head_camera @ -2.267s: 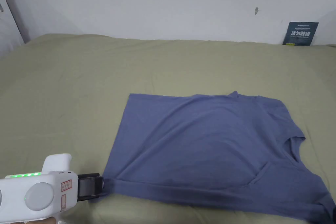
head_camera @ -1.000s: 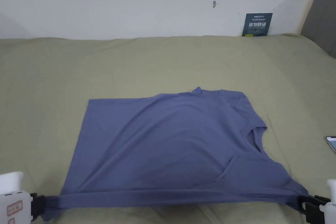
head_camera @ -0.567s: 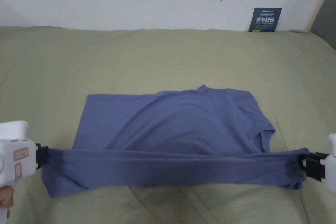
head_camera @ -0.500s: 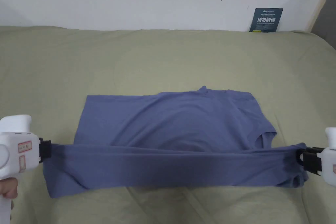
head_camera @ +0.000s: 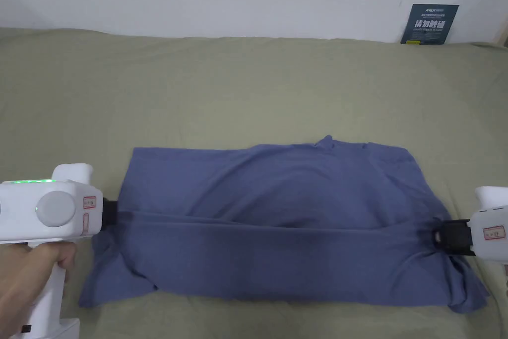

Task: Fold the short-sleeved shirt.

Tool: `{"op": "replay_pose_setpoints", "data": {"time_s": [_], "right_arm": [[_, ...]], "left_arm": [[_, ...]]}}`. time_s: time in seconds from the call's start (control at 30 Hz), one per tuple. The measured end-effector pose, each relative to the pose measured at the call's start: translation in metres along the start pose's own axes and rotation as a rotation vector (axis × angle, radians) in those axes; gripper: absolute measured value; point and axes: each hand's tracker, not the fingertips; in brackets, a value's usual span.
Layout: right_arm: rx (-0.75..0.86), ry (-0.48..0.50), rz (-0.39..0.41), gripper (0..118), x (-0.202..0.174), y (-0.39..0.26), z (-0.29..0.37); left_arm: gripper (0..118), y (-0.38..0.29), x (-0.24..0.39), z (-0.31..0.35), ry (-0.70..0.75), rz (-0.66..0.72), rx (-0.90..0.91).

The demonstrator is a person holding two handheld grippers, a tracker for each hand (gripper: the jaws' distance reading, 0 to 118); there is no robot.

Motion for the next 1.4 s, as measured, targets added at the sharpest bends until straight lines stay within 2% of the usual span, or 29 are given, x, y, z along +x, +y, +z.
{"op": "replay_pose_setpoints", "data": {"time_s": [0.03,0.07,0.1,0.2,0.23,0.27,0.3,0.33,0.37,0.4,0.43,0.5,0.57,0.8,0.83,0.87,0.9,0.93,1.1,1.13,1.17,1.2,1.23,1.4], "right_arm": [[-0.01,0.008,-0.005,118,0.003,-0.001,-0.002],[-0.001,0.002,-0.014,118,0.004,-0.005,0.002],[0.063,-0.015,-0.048,118,0.005,-0.008,0.013],[0.09,0.01,-0.082,115,0.014,-0.025,0.033],[0.089,0.014,-0.083,109,0.015,-0.033,0.043],[0.116,0.042,-0.094,93,0.014,-0.045,0.053],[0.121,0.049,-0.092,93,0.011,-0.056,0.063],[0.134,0.066,-0.093,84,0.006,-0.068,0.073],[0.135,0.06,-0.089,62,0.0,-0.082,0.079],[0.141,0.056,-0.079,16,-0.005,-0.093,0.084],[0.17,0.046,-0.089,1,-0.013,-0.107,0.089],[0.186,0.065,-0.084,0,-0.019,-0.126,0.096],[0.184,0.077,-0.102,0,-0.021,-0.143,0.093],[0.173,0.066,-0.08,0,-0.025,-0.159,0.09],[0.178,0.058,-0.076,0,-0.028,-0.159,0.093],[0.178,0.06,-0.076,0,-0.028,-0.159,0.093],[0.175,0.06,-0.076,0,-0.027,-0.159,0.092],[0.17,0.059,-0.076,0,-0.028,-0.158,0.09],[0.155,0.054,-0.07,0,-0.022,-0.152,0.082],[0.152,0.053,-0.07,0,-0.02,-0.151,0.08],[0.151,0.051,-0.072,1,-0.02,-0.15,0.078],[0.147,0.053,-0.07,0,-0.019,-0.149,0.077],[0.144,0.055,-0.068,1,-0.016,-0.146,0.075],[0.143,0.051,-0.079,0,-0.004,-0.133,0.065]], "left_arm": [[118,-0.002,-0.001,-0.003,0.012,-0.003,0.002],[115,-0.005,-0.002,-0.006,0.034,0.017,-0.018],[114,-0.009,-0.001,0.004,0.019,0.012,0.053],[113,-0.027,-0.007,0.025,0.013,0.024,-0.011],[110,-0.037,-0.008,0.038,0.012,0.023,-0.002],[103,-0.032,-0.019,0.054,0.012,0.025,0.023],[103,-0.039,-0.021,0.067,-0.001,0.032,0.046],[99,-0.048,-0.022,0.079,-0.015,0.038,0.046],[87,-0.058,-0.022,0.091,-0.038,0.041,0.044],[39,-0.065,-0.025,0.096,-0.065,0.04,0.039],[0,-0.078,-0.024,0.102,-0.067,0.062,0.048],[0,-0.096,-0.02,0.109,-0.06,0.011,0.029],[0,-0.111,-0.026,0.101,-0.053,0.039,0.022],[0,-0.116,-0.016,0.091,-0.043,0.079,0.002],[17,-0.114,-0.015,0.087,-0.038,0.086,0.012],[64,-0.111,-0.013,0.083,-0.031,0.088,0.014],[118,-0.109,-0.01,0.075,-0.023,0.099,-0.01],[116,-0.107,-0.012,0.065,-0.024,0.1,-0.069],[114,-0.099,-0.004,0.038,-0.005,0.034,-0.071],[109,-0.098,-0.003,0.033,-0.012,0.03,-0.072],[92,-0.097,-0.003,0.031,-0.013,0.032,-0.068],[38,-0.096,0.0,0.033,-0.009,0.029,-0.066],[2,-0.094,0.001,0.036,-0.012,0.033,-0.041],[2,-0.086,-0.006,0.037,-0.037,0.026,-0.048]]}}
